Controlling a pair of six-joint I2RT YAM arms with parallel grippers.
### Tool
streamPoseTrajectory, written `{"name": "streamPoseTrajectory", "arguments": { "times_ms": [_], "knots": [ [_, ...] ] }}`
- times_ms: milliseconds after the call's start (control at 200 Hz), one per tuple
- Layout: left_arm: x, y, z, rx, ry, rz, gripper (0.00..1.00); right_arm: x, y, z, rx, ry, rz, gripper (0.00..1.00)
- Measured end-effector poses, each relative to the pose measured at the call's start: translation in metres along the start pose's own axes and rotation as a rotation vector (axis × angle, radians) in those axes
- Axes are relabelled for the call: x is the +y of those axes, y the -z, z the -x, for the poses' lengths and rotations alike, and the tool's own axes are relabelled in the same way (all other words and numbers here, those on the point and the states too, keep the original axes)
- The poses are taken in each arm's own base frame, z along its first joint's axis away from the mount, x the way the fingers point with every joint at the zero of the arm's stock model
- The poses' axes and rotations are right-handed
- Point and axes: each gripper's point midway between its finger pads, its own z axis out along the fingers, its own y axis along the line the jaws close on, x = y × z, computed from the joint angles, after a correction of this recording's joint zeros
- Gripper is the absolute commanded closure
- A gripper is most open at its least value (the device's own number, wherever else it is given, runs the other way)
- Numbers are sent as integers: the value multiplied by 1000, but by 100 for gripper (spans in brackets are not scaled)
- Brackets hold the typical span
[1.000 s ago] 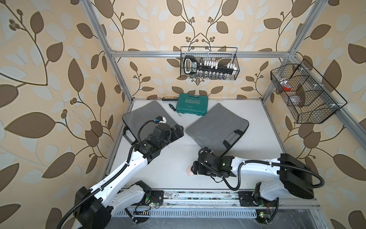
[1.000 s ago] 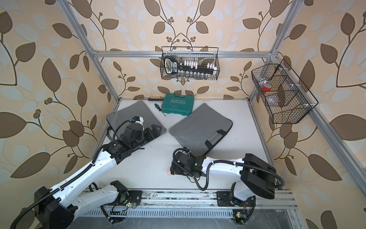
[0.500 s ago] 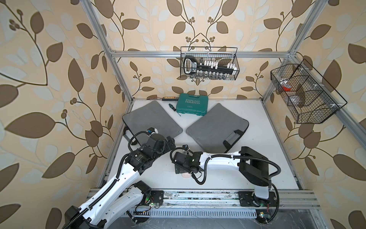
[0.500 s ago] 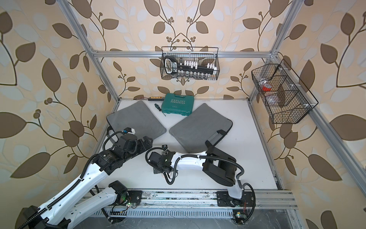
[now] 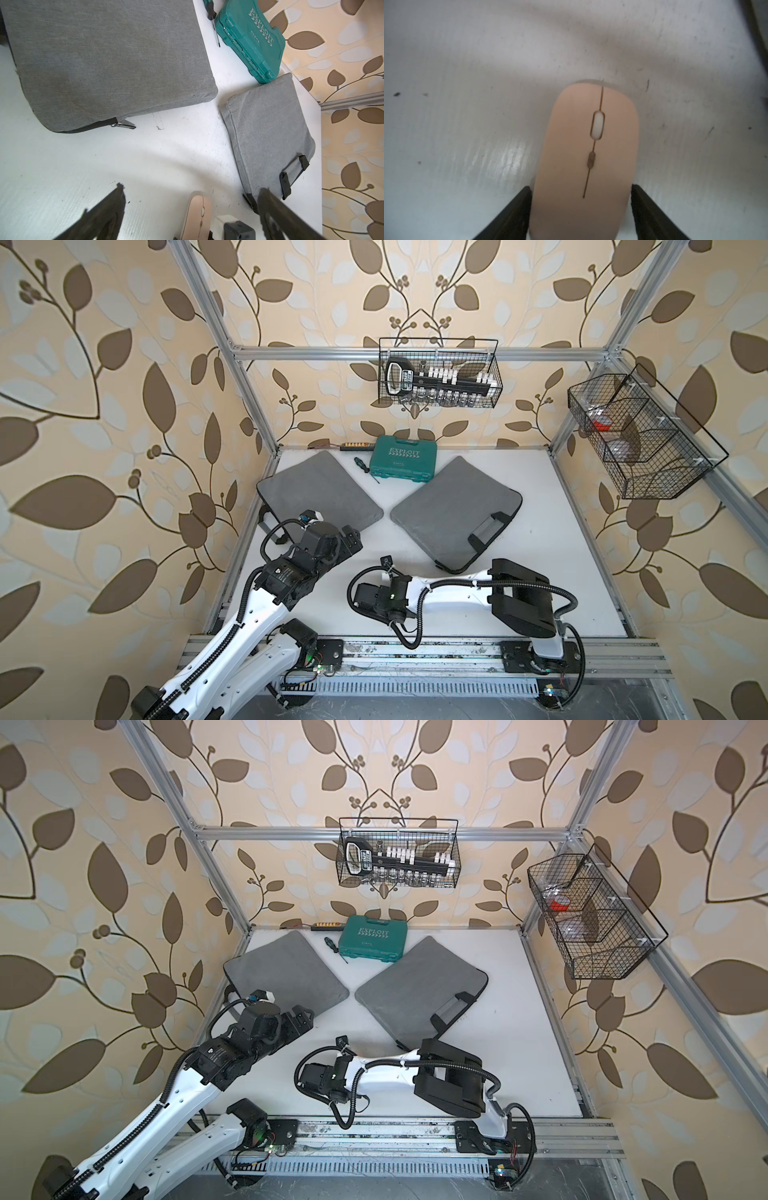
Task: Put the mouse into the laptop bag
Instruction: Pick up the mouse from the center of the board, then open the zippered laptop bag at the center of the board.
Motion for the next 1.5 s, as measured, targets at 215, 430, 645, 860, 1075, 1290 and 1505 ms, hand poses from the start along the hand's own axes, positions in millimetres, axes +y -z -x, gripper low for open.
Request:
{"name": "streamPoseTrajectory", "arguments": {
  "times_ms": [215,430,645,860,1075,1290,1505],
  "knots": [
    [-1,-3,0,6,4,2,1,3,-7,11,-4,-30,48,53],
    [-31,-20,-8,69,-50,-118,1,-38,-3,13,9,-88,55,53],
    [-76,-75,-40,232,-172,-194,1,-151,70,93,-192,-386,91,55],
    [-205,-125,-113,350,-486,-275,7,-305,114,132,-427,-730,-7,55],
    [-298,-180,-172,292,-701,-277,9,-408,117,96,-451,-923,-182,54],
    [-283,-217,-219,296,-879,-150,9,-419,105,77,-404,-943,-162,54],
    [-278,-245,-211,201,-921,-18,27,-406,92,70,-366,-914,-92,54]
  ]
}}
